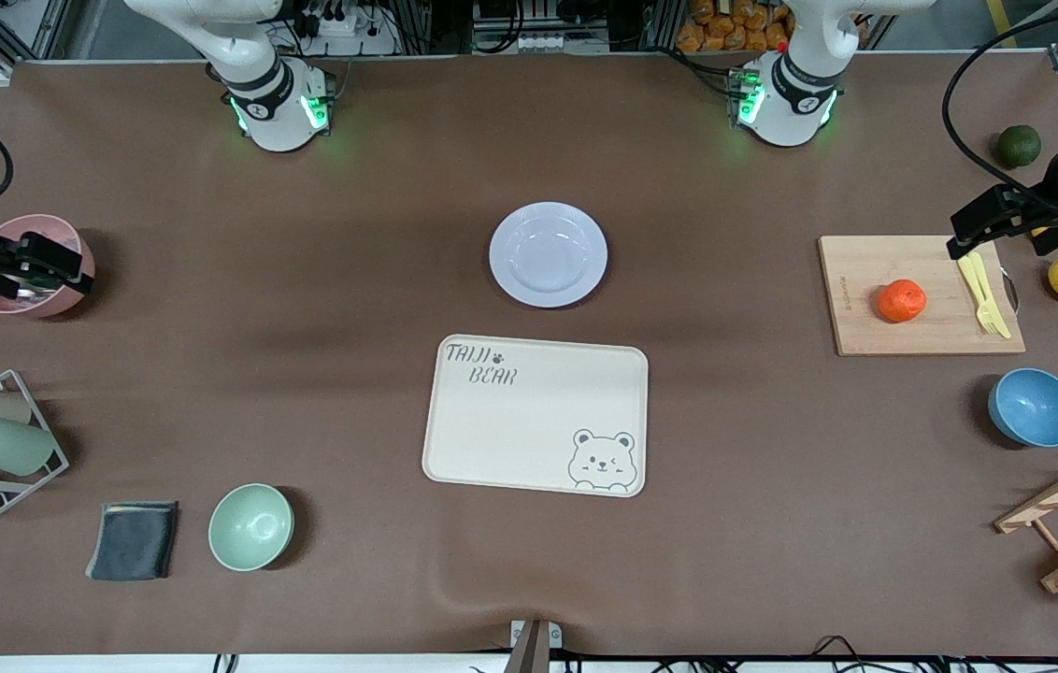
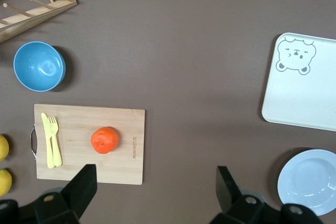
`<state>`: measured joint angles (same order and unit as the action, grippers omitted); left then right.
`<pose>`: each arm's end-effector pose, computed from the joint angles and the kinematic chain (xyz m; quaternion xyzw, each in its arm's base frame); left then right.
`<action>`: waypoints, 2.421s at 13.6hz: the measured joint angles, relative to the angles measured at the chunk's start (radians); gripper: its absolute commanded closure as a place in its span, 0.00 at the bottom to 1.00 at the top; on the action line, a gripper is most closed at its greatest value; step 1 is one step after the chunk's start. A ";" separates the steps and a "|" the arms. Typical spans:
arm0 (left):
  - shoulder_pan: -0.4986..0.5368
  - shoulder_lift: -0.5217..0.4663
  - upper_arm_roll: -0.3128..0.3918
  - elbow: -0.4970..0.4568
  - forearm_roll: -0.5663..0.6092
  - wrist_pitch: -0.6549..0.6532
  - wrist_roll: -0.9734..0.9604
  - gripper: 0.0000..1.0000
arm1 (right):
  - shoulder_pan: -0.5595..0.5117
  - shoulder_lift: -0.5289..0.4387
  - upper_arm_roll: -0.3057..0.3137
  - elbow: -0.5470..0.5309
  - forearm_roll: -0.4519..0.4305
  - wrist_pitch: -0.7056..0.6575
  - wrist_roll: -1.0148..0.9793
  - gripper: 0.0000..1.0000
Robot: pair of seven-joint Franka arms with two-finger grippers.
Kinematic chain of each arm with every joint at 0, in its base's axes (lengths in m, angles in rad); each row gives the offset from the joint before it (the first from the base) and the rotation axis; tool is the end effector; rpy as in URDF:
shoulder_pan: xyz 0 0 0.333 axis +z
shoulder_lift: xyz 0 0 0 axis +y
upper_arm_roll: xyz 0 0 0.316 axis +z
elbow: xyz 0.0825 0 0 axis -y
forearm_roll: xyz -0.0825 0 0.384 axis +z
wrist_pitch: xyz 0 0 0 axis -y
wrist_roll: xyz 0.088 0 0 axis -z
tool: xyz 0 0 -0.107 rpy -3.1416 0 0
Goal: Place orange and plate with both arms
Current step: 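Move the left gripper down toward the orange on the cutting board, then close the left gripper on the orange and lift it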
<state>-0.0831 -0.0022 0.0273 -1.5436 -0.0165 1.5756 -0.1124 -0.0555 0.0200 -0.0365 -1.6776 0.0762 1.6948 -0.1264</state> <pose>0.5539 -0.0327 0.6390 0.9994 0.0282 0.0163 0.0097 0.5662 -0.0448 0.5736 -0.9992 -0.0124 -0.0027 0.0374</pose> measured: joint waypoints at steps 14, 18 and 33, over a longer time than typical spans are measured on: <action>0.143 0.029 0.007 -0.357 0.089 0.176 0.035 0.00 | 0.010 0.000 -0.001 0.025 -0.002 0.000 0.000 0.00; 0.195 0.017 0.004 -0.636 0.128 0.446 0.041 0.00 | 0.010 0.006 -0.003 0.024 -0.008 0.000 0.000 0.00; 0.318 0.223 -0.001 -0.785 0.132 0.774 0.096 0.00 | 0.013 0.016 0.001 0.024 -0.008 -0.003 -0.002 0.00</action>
<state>0.2348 0.2208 0.0266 -2.3287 0.1159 2.3494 -0.0169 -0.0429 0.0358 -0.0353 -1.6532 0.0682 1.6914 -0.1281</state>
